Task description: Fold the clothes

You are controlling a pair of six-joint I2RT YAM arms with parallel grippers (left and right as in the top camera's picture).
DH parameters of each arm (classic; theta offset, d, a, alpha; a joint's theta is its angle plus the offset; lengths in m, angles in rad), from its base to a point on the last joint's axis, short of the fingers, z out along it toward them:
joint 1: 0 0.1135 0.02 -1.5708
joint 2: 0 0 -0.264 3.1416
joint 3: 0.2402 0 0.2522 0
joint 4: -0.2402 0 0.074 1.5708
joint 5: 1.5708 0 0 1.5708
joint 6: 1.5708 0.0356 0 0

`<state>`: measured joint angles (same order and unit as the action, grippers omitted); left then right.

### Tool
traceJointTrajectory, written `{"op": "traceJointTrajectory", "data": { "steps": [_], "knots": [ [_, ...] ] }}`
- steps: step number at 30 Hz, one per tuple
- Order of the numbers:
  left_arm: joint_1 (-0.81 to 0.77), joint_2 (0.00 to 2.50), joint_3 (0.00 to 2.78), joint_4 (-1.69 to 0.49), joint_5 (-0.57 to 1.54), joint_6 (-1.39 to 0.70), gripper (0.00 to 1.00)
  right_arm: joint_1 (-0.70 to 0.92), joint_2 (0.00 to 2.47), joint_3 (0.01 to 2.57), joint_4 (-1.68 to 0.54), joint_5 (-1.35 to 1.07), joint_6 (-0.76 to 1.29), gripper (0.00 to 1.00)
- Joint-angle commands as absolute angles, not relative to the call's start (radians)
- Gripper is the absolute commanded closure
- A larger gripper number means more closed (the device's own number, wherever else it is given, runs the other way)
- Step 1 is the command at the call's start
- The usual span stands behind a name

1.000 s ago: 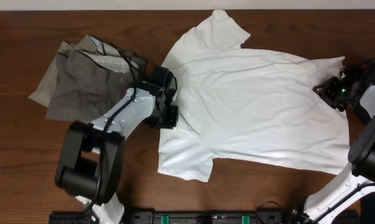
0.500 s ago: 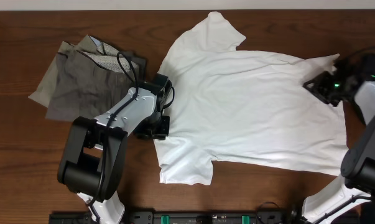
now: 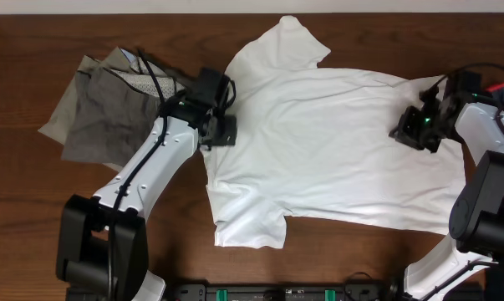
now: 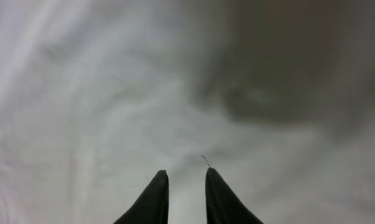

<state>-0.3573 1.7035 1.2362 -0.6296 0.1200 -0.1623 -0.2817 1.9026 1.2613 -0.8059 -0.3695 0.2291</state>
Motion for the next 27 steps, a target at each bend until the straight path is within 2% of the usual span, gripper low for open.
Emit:
{"op": "traceJointTrajectory", "data": {
  "steps": [1,10,19,27],
  "knots": [
    [-0.355,1.780,1.230,-0.554,0.176,-0.031,0.94,-0.274,1.900,1.258,-0.844,-0.337,0.254,0.80],
    [-0.354,1.950,1.230,-0.424,0.171,0.104,0.94,-0.252,1.900,1.238,-0.875,-0.331,0.238,0.79],
    [-0.312,2.019,1.230,-0.461,0.013,0.091,0.94,-0.257,1.900,1.228,-0.875,0.153,0.284,0.81],
    [-0.231,2.018,1.230,-0.480,0.000,0.048,0.93,-0.323,1.901,1.228,-0.829,0.159,0.303,0.82]
  ]
}}
